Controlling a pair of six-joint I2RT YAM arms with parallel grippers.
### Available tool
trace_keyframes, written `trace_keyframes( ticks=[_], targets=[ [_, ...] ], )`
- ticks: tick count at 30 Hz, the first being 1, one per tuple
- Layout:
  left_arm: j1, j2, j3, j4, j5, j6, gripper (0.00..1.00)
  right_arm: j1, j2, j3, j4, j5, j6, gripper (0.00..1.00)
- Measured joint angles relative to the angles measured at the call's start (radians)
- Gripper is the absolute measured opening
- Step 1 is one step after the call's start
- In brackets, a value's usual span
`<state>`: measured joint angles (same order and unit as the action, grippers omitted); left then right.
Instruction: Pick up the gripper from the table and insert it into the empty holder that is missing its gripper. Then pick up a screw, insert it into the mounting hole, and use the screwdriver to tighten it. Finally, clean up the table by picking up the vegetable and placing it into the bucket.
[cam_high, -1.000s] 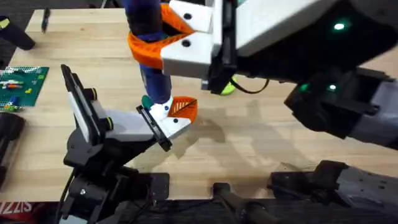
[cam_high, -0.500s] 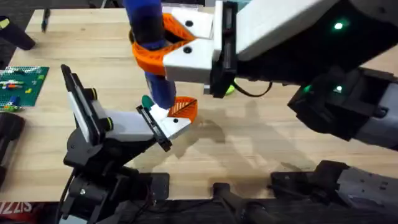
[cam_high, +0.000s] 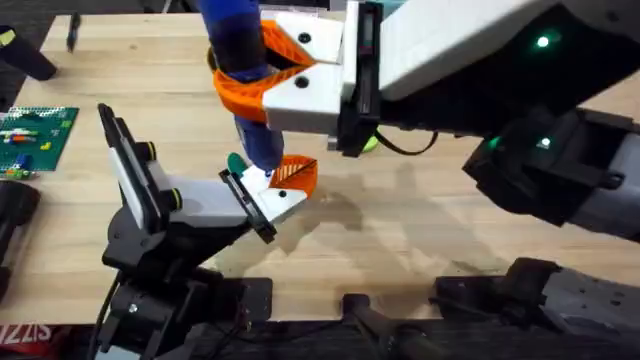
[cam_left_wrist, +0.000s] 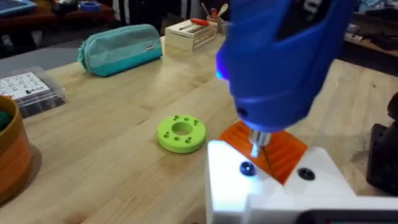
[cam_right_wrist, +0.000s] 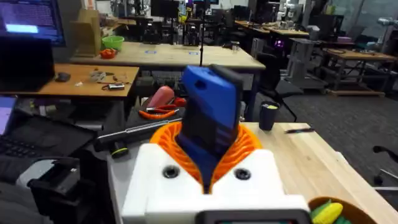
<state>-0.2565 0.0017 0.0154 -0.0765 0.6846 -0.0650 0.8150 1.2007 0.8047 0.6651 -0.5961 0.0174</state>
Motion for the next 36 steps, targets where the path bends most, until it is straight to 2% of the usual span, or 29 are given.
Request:
trace_keyframes(
  ticks=[15, 36],
  targets=[
    [0.0, 0.0, 0.0, 0.0, 0.0, 0.0, 0.017, 0.003, 0.006, 0.0, 0.057, 0.001, -0.003, 0.041],
    [0.0, 0.0, 0.0, 0.0, 0.0, 0.0, 0.017, 0.005, 0.012, 0.0, 0.028, 0.0, -0.003, 0.041]
  ],
)
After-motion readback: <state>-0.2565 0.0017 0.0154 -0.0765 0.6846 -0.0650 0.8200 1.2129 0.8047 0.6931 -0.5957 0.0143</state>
